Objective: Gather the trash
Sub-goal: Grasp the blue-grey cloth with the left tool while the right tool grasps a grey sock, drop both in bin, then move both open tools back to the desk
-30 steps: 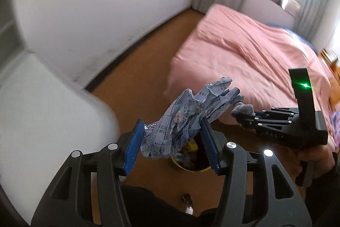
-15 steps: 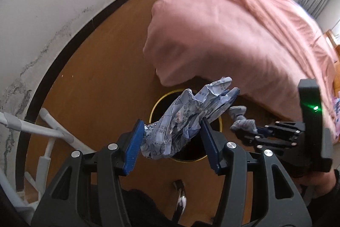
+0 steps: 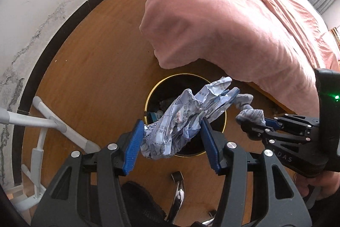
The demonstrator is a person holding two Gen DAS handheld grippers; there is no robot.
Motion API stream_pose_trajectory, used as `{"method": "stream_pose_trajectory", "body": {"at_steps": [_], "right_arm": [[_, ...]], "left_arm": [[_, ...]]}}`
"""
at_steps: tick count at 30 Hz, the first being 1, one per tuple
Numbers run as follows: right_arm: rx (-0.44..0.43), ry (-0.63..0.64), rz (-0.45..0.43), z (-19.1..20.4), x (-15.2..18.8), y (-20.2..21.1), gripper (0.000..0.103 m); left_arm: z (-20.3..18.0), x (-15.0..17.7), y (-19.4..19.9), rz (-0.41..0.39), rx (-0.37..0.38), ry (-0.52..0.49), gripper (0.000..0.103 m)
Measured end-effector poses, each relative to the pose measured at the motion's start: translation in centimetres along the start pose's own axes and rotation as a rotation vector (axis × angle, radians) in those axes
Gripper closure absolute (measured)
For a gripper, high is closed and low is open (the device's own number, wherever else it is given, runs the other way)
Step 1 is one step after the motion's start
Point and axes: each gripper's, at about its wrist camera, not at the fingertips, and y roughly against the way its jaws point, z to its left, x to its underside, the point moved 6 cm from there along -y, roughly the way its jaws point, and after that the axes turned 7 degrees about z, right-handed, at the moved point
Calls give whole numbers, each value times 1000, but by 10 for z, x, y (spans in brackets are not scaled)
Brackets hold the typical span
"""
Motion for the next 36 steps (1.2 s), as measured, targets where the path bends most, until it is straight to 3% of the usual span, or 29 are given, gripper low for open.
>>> {"method": "stream_pose_trajectory", "body": {"at_steps": [2, 6, 7, 14, 20, 24, 30, 36], "right_arm": [[-2, 1, -5, -1, -4, 4, 81], [0, -1, -27, 1, -8, 9, 54], [0, -2, -32, 0, -8, 10, 51], [-2, -40, -66, -12, -8, 28, 51], [4, -57, -96, -22, -8, 47, 49], [9, -53, -107, -20, -7, 55, 47], [35, -12, -164, 3, -6, 89, 41], [58, 119, -277, 66, -12, 156, 35]], "left_arm": [[1, 0, -2, 4, -2, -1, 50], [-1, -2, -7, 15, -3, 1, 50], [-1, -2, -8, 18, -2, -1, 49], [-10, -5, -15, 35, 12, -25, 48], [-20, -6, -7, 12, 36, -49, 29], [-25, -6, 8, -13, 31, -71, 25], [-35, 0, 59, -73, 19, -128, 18], [-23, 20, 156, -188, 0, -161, 15]]}}
